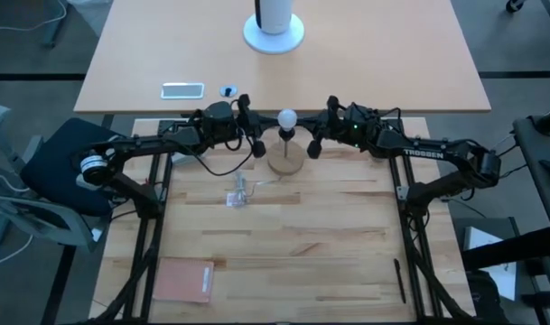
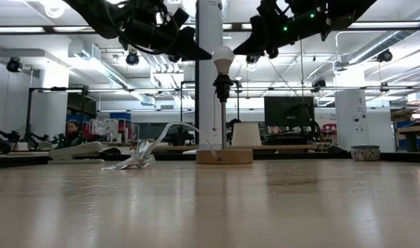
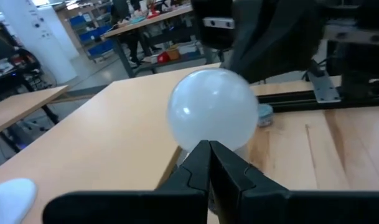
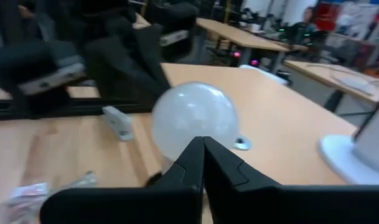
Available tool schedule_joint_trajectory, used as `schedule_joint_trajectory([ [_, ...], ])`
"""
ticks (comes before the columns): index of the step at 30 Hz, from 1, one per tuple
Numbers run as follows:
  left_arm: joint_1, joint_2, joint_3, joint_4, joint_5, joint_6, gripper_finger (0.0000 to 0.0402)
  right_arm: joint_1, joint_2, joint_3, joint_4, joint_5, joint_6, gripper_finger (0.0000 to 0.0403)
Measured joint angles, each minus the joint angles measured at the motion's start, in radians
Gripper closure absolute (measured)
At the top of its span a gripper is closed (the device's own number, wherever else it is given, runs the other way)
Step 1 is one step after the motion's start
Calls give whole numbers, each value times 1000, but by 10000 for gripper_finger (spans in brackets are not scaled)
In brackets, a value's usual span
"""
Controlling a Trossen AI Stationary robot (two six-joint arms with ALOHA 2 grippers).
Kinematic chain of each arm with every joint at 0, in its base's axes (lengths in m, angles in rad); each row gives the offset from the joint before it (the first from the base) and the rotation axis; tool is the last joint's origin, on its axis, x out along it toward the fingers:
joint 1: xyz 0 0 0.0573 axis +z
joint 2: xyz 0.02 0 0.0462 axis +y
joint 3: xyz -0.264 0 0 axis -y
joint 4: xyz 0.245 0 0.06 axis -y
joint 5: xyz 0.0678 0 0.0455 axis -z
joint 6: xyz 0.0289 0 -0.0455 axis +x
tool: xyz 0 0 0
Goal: Screw lightbulb
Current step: Insert the lightbulb into the desk lamp
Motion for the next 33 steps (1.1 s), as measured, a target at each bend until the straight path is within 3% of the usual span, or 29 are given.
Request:
schedule_joint_trajectory([
  [5, 0, -4, 0, -19, -77, 1, 401, 17, 0, 0, -22, -19, 12, 403],
  [8, -1, -31, -1, -54, -81, 3, 401, 15, -16, 0, -60, 31, 13, 403],
  [14, -1, -52, -1, -76, 92, 0, 401, 0, -27, 0, -82, 105, -19, 403],
  [18, -2, -30, -1, -31, 99, -8, 401, -28, -7, 0, -36, 111, -28, 403],
  [33, 1, 0, -1, 3, -14, 0, 401, -18, 23, 0, 15, -17, 3, 403],
])
